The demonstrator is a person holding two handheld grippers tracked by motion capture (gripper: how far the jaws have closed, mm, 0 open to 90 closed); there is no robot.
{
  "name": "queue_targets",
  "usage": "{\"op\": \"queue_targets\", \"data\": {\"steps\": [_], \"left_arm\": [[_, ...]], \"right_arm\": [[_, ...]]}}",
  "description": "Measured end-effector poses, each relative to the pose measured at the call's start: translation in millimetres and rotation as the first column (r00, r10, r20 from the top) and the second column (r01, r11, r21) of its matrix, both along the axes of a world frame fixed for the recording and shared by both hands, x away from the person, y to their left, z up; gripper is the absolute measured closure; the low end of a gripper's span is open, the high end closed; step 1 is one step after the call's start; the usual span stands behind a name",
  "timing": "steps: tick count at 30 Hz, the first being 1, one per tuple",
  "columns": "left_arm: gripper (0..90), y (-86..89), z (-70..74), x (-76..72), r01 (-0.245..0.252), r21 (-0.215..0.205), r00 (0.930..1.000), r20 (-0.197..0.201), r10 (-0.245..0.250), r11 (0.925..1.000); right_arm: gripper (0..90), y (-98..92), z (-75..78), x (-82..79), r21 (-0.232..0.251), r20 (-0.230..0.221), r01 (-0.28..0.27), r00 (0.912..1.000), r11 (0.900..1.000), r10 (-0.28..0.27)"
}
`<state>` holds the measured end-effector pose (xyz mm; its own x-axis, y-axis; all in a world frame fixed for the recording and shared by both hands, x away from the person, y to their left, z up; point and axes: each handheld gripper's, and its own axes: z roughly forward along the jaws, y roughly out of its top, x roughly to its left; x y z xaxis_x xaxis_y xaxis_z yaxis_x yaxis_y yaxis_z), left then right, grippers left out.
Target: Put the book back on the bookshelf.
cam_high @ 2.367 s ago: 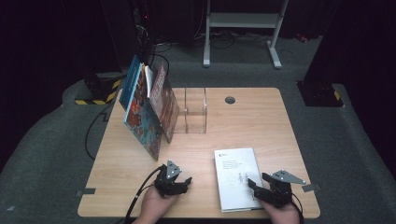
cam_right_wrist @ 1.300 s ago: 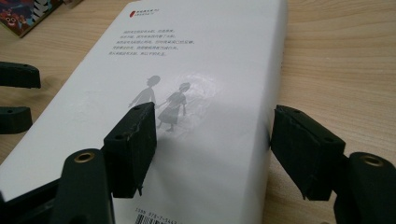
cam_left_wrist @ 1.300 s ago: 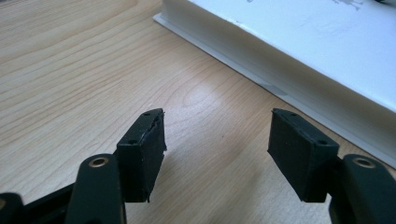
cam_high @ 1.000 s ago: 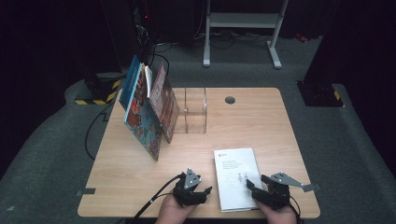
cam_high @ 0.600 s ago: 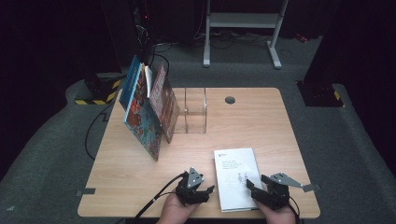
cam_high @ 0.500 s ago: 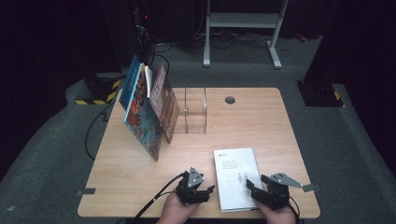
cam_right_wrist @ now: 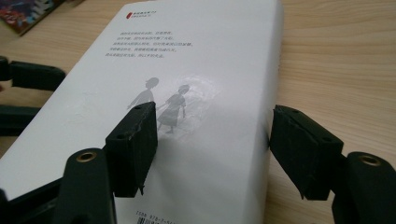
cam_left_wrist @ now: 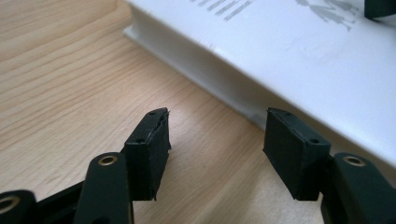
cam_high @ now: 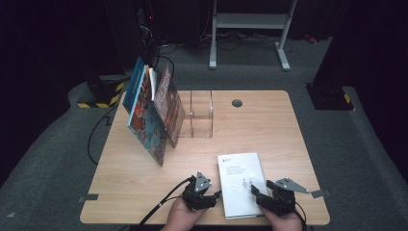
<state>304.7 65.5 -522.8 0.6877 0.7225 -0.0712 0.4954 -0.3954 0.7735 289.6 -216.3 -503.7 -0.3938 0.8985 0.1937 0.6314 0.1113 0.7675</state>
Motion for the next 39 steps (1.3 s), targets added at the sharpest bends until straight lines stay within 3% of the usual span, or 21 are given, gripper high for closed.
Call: {"op": "queue_targets", "data": {"steps": [1,2,9,15,27,31,34,36,39], "left_arm": [[41.1,0.8,-0.4,0.4,-0.005,0.021,1.0000,0.002,0.005,0.9998],[44.8,3.5,-1.0,-0.6,-0.038,0.071,0.9992,0.015,0.037,0.9968],[46.5,24.4,-1.1,0.9,-0.085,0.072,0.9964,0.013,0.084,0.9938],[48.1,41.5,-1.3,4.5,-0.123,0.075,0.9924,0.017,0.122,0.9896],[52.0,64.7,0.5,28.6,-0.174,0.078,0.9847,0.000,0.174,0.9817],[51.7,67.0,-1.0,30.1,-0.181,0.067,0.9836,0.008,0.180,0.9813],[50.5,67.8,-1.7,29.0,-0.191,0.057,0.9816,0.009,0.191,0.9799],[51.4,70.5,-1.6,27.5,-0.195,0.057,0.9808,0.012,0.194,0.9792],[52.8,75.5,-1.3,24.4,-0.201,0.066,0.9796,0.012,0.201,0.9774]], "right_arm": [[32.4,0.0,0.0,0.0,0.000,0.000,0.000,1.0000,1.000,0.000],[32.3,11.7,-0.5,1.2,-0.002,0.003,-0.032,0.9995,0.999,0.032],[32.4,35.6,0.0,10.3,-0.014,0.006,-0.067,0.9977,0.998,0.067],[32.4,55.9,-3.2,14.8,-0.009,0.040,-0.076,0.9963,0.997,0.076],[32.3,90.0,1.0,27.1,-0.063,0.059,-0.095,0.9934,0.993,0.099],[31.9,93.0,1.8,30.3,-0.080,0.073,-0.117,0.9898,0.990,0.123],[37.4,88.4,4.7,34.6,-0.082,0.050,-0.141,0.9881,0.987,0.145],[39.2,82.3,7.9,35.0,-0.097,0.075,-0.114,0.9898,0.989,0.122],[42.8,67.8,11.7,33.5,-0.078,0.094,-0.072,0.9924,0.994,0.079]]}}
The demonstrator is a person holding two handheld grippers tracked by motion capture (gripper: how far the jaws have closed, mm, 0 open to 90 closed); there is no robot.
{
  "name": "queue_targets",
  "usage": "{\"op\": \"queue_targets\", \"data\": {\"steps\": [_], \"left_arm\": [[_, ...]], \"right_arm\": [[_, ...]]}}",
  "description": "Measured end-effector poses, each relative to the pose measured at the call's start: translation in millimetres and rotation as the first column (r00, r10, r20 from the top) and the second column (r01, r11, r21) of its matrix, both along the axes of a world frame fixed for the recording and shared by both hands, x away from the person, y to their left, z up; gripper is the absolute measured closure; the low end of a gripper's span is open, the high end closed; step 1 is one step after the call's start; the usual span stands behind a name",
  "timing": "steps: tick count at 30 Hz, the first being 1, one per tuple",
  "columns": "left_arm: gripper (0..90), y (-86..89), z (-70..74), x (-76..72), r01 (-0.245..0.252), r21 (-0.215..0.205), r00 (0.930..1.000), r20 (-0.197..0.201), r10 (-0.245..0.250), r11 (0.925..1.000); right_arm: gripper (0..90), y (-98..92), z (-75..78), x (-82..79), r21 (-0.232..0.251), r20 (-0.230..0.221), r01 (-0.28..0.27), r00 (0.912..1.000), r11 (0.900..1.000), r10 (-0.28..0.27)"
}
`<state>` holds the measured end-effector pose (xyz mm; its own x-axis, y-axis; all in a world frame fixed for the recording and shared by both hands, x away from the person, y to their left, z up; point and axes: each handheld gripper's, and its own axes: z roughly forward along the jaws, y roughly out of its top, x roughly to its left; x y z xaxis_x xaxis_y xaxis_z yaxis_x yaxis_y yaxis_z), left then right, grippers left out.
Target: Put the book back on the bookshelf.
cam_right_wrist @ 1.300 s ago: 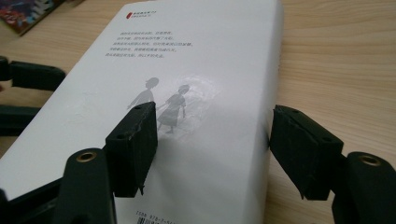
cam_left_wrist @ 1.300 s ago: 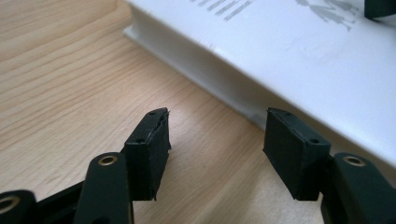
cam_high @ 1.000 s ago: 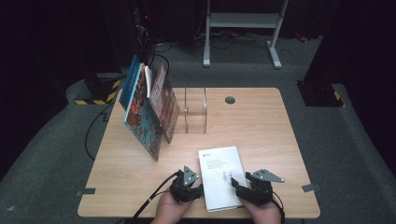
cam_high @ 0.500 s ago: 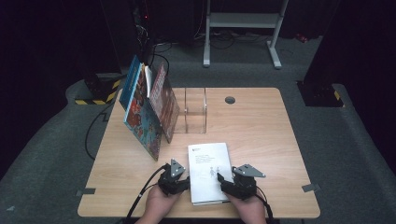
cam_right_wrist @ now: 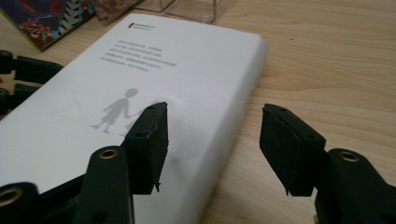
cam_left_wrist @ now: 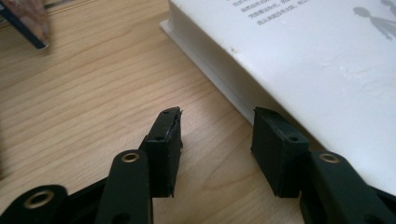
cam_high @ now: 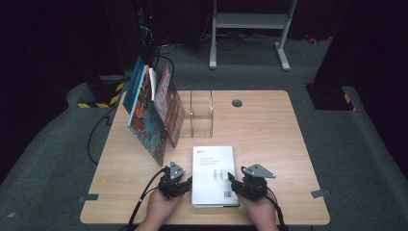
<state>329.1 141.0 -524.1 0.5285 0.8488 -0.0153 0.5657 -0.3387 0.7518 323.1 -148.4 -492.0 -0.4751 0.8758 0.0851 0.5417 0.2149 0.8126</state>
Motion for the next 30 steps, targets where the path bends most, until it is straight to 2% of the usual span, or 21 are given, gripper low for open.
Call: {"op": "queue_targets", "data": {"steps": [2,4,6,8,9,12,13,15,16,18,20,22,24,26,28,30], "left_arm": [[53.1,5.2,0.2,-1.1,-0.019,-0.017,0.9998,-0.005,0.019,0.9997],[56.1,12.0,2.0,-3.2,-0.040,-0.048,0.9992,-0.003,0.040,0.9980],[56.6,13.2,2.9,-4.3,-0.042,-0.052,0.9991,0.004,0.042,0.9978],[56.6,13.6,4.4,-7.6,-0.049,-0.065,0.9984,0.023,0.051,0.9967],[57.1,12.8,5.4,-9.7,-0.050,-0.085,0.9982,0.030,0.053,0.9951],[57.3,11.8,6.9,-11.8,-0.053,-0.099,0.9976,0.040,0.057,0.9937],[57.3,11.2,8.0,-13.2,-0.056,-0.095,0.9966,0.055,0.062,0.9939],[55.8,6.9,9.4,-18.0,-0.052,-0.058,0.9919,0.113,0.058,0.9970],[54.9,5.0,9.6,-19.1,-0.041,-0.053,0.9923,0.114,0.047,0.9977],[54.1,1.0,8.1,-19.9,-0.030,-0.053,0.9951,0.092,0.035,0.9982],[55.2,-1.3,6.0,-20.5,-0.047,-0.056,0.9946,0.090,0.052,0.9973],[55.3,0.3,6.6,-19.5,-0.043,-0.066,0.9967,0.066,0.047,0.9969],[55.3,1.1,6.6,-19.5,-0.041,-0.066,0.9970,0.063,0.045,0.9970],[55.8,2.3,6.5,-18.5,-0.039,-0.085,0.9980,0.047,0.043,0.9957],[56.4,3.7,6.3,-17.6,-0.031,-0.087,0.9981,0.050,0.035,0.9957],[56.0,5.3,6.1,-16.5,-0.026,-0.109,0.9989,0.037,0.030,0.9938]], "right_arm": [[45.6,-7.2,-1.3,-1.3,-0.004,-0.002,0.012,0.9999,1.000,-0.012],[49.3,-15.2,-8.5,-6.1,-0.027,-0.006,0.032,0.9995,0.999,-0.032],[49.7,-16.7,-11.6,-8.1,-0.035,-0.005,0.039,0.9992,0.999,-0.039],[49.1,-19.1,-18.1,-9.9,-0.048,-0.024,0.033,0.9991,0.998,-0.034],[48.8,-19.4,-20.6,-10.9,-0.066,-0.028,0.022,0.9993,0.998,-0.024],[48.5,-19.4,-20.8,-12.8,-0.075,-0.027,0.018,0.9994,0.997,-0.020],[48.4,-19.5,-21.0,-13.4,-0.077,-0.027,0.015,0.9995,0.997,-0.017],[48.5,-18.9,-22.3,-14.7,-0.088,-0.029,0.011,0.9995,0.996,-0.014],[47.4,-19.2,-22.6,-15.1,-0.096,-0.030,0.007,0.9995,0.995,-0.010],[45.3,-21.0,-22.7,-15.7,-0.100,-0.039,0.005,0.9992,0.995,-0.009],[45.1,-22.3,-23.8,-16.2,-0.105,-0.052,0.002,0.9986,0.994,-0.007],[46.9,-20.7,-25.2,-15.8,-0.115,-0.063,0.003,0.9979,0.993,-0.010],[48.4,-20.1,-25.2,-15.4,-0.120,-0.060,0.000,0.9982,0.993,-0.007],[54.9,-19.2,-24.8,-14.6,-0.112,-0.068,-0.008,0.9977,0.994,0.001],[62.2,-17.8,-23.9,-14.3,-0.101,-0.080,-0.023,0.9967,0.995,0.015],[73.0,-13.5,-23.3,-15.4,-0.100,-0.076,-0.028,0.9969,0.995,0.020]]}}
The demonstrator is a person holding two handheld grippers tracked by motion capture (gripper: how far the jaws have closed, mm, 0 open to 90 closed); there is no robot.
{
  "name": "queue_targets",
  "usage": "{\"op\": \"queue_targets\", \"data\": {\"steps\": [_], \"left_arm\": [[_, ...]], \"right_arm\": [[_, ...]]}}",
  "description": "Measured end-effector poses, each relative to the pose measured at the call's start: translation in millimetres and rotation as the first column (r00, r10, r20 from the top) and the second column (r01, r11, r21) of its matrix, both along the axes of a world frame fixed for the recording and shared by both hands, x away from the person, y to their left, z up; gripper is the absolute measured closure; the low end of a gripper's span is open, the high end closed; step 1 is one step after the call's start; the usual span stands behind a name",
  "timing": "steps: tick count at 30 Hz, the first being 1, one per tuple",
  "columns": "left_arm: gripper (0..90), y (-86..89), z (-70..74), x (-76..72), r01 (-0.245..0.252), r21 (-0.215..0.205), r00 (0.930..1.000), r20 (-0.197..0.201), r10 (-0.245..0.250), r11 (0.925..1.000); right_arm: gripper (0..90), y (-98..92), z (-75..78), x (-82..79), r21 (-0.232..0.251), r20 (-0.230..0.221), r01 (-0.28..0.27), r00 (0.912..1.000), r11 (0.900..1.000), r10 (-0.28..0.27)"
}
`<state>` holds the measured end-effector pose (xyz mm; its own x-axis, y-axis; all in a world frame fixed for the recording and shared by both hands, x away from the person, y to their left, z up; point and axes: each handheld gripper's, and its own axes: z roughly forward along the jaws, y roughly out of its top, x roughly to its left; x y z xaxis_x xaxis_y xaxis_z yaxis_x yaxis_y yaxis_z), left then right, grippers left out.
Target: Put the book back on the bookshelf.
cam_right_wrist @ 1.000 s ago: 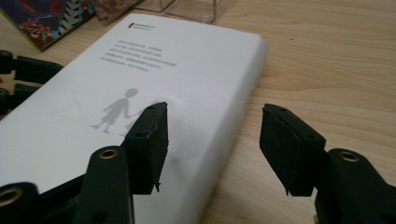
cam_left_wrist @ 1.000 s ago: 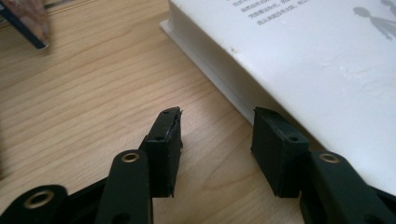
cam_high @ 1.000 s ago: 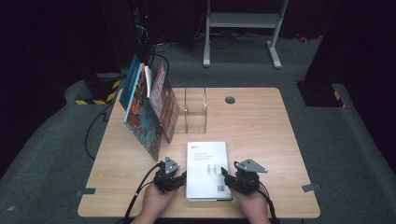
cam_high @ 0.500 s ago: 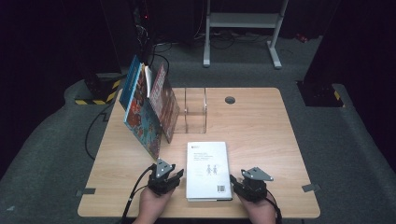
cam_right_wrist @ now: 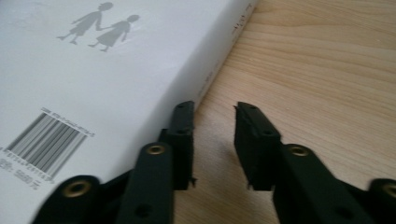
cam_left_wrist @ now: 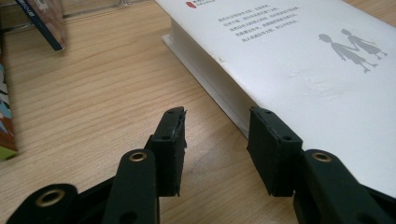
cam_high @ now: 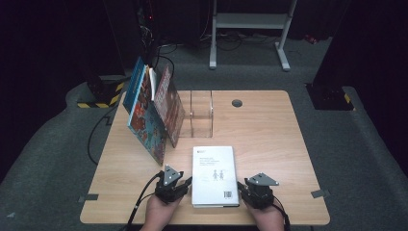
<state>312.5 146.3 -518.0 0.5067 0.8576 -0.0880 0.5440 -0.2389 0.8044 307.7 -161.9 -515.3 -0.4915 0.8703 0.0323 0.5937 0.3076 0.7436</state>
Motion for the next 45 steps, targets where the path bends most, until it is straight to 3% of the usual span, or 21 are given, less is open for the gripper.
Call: {"op": "queue_targets", "data": {"steps": [3,7,8,10,11,17,21,27,28,30,33,35,40,43,45], "left_arm": [[55.3,0.8,0.2,-0.7,-0.002,-0.010,1.0000,0.000,0.002,1.0000],[56.9,8.5,1.4,-0.9,-0.046,0.001,0.9989,0.007,0.046,0.9989],[56.9,12.1,2.0,-0.1,-0.058,-0.014,0.9983,0.005,0.058,0.9982],[57.1,18.8,3.8,0.5,-0.066,-0.027,0.9978,-0.001,0.066,0.9974],[58.0,19.5,3.9,-1.1,-0.058,-0.046,0.9983,0.001,0.058,0.9972],[70.8,13.1,4.0,-6.6,-0.046,-0.038,0.9987,0.019,0.047,0.9982],[74.6,9.9,5.0,-8.1,-0.043,-0.019,0.9986,0.029,0.044,0.9989],[78.7,7.1,4.8,-9.7,-0.052,-0.024,0.9981,0.031,0.053,0.9983],[78.4,7.1,5.3,-9.5,-0.048,-0.011,0.9982,0.036,0.049,0.9988],[68.2,9.1,7.8,-8.4,-0.045,0.013,0.9982,0.041,0.044,0.9989],[61.5,14.9,12.2,-6.5,-0.048,-0.029,0.9980,0.039,0.049,0.9984],[60.1,14.2,16.8,-9.3,-0.043,-0.022,0.9961,0.077,0.045,0.9988],[52.3,8.7,15.7,-10.0,-0.012,-0.041,0.9953,0.095,0.015,0.9991],[48.5,5.5,12.1,-6.5,0.016,-0.065,0.9974,0.071,-0.012,0.9978],[45.7,4.5,9.1,-1.5,0.024,-0.125,0.9990,0.040,-0.019,0.9918]], "right_arm": [[84.1,10.3,0.3,-2.5,-0.025,0.016,0.015,0.9998,1.000,-0.015],[84.7,18.6,-0.5,-1.9,-0.016,0.018,-0.036,0.9992,0.999,0.037],[84.7,18.6,-0.5,-1.9,-0.016,0.018,-0.036,0.9992,0.999,0.037],[78.5,24.5,-0.6,-1.8,-0.028,0.027,-0.050,0.9984,0.998,0.051],[71.2,25.1,-0.5,0.8,-0.021,0.023,-0.040,0.9989,0.999,0.040],[58.7,17.8,-0.3,8.2,0.012,0.009,-0.021,0.9997,1.000,0.021],[59.5,17.6,0.4,8.7,0.007,0.010,-0.030,0.9995,1.000,0.030],[56.5,16.7,0.4,10.1,-0.001,0.015,-0.031,0.9994,1.000,0.031],[56.3,16.5,0.5,10.2,0.002,0.011,-0.027,0.9996,1.000,0.027],[56.6,15.4,1.2,10.3,0.001,0.005,-0.039,0.9992,0.999,0.039],[55.8,10.8,3.7,7.9,0.007,0.014,-0.034,0.9993,0.999,0.034],[55.0,8.4,5.1,6.5,0.014,0.022,-0.028,0.9994,1.000,0.027],[56.9,5.1,8.7,2.6,0.027,0.034,-0.049,0.9983,0.998,0.048],[55.8,6.2,10.4,-1.7,0.028,0.042,-0.056,0.9976,0.998,0.054],[54.7,6.8,11.1,-5.8,0.022,0.052,-0.067,0.9964,0.997,0.066]]}}
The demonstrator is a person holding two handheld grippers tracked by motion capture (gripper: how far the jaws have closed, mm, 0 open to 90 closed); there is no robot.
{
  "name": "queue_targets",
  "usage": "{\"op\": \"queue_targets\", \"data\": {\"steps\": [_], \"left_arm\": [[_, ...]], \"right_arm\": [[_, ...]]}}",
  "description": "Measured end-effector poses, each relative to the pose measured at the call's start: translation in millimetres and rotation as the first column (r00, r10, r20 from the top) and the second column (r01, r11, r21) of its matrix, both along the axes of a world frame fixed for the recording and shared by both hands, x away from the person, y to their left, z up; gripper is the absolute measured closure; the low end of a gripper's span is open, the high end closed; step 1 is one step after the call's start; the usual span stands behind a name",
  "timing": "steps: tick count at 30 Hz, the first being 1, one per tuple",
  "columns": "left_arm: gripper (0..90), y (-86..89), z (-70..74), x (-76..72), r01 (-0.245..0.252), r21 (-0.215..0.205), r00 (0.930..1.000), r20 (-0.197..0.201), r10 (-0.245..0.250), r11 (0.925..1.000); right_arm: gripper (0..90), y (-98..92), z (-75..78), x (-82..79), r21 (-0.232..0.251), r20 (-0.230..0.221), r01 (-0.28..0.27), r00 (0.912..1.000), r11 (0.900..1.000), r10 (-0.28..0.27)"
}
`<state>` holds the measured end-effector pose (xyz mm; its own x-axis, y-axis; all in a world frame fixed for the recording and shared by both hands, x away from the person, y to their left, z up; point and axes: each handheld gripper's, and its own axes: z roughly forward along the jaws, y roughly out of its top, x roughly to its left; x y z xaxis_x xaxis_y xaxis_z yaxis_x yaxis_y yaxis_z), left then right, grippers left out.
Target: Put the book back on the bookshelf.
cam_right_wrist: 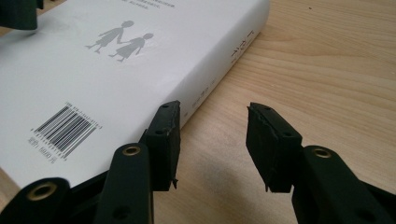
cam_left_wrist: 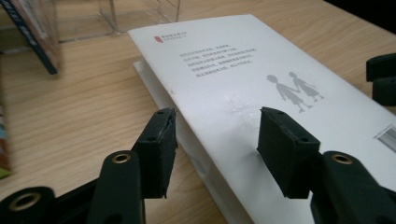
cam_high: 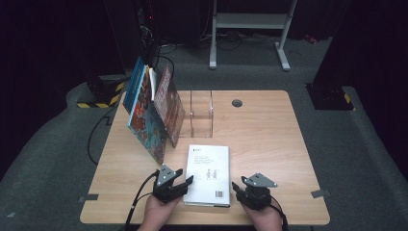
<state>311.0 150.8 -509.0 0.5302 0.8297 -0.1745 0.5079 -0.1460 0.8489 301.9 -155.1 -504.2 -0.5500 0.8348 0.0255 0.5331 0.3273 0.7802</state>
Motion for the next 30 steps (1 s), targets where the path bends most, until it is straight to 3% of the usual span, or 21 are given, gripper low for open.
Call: {"op": "queue_targets", "data": {"steps": [10,18,26,30], "left_arm": [[38.8,-5.8,-1.6,12.8,0.018,-0.037,0.9990,-0.039,-0.019,0.9991],[37.8,-9.8,-1.5,22.6,0.011,-0.010,0.9989,-0.046,-0.011,0.9999],[34.5,-8.6,-5.8,34.5,0.003,-0.053,0.9970,-0.077,-0.007,0.9986],[33.3,-9.0,-7.1,38.7,0.000,-0.052,0.9977,-0.068,-0.004,0.9987]], "right_arm": [[53.0,-0.9,0.7,-15.3,0.004,-0.013,-0.033,0.9994,0.999,0.033],[49.5,0.1,-1.4,-28.0,0.001,-0.034,-0.062,0.9975,0.998,0.062],[49.2,-0.2,-1.9,-37.6,0.005,-0.053,-0.087,0.9947,0.996,0.088],[49.2,-0.2,-3.3,-41.5,-0.003,-0.055,-0.093,0.9942,0.996,0.093]]}}
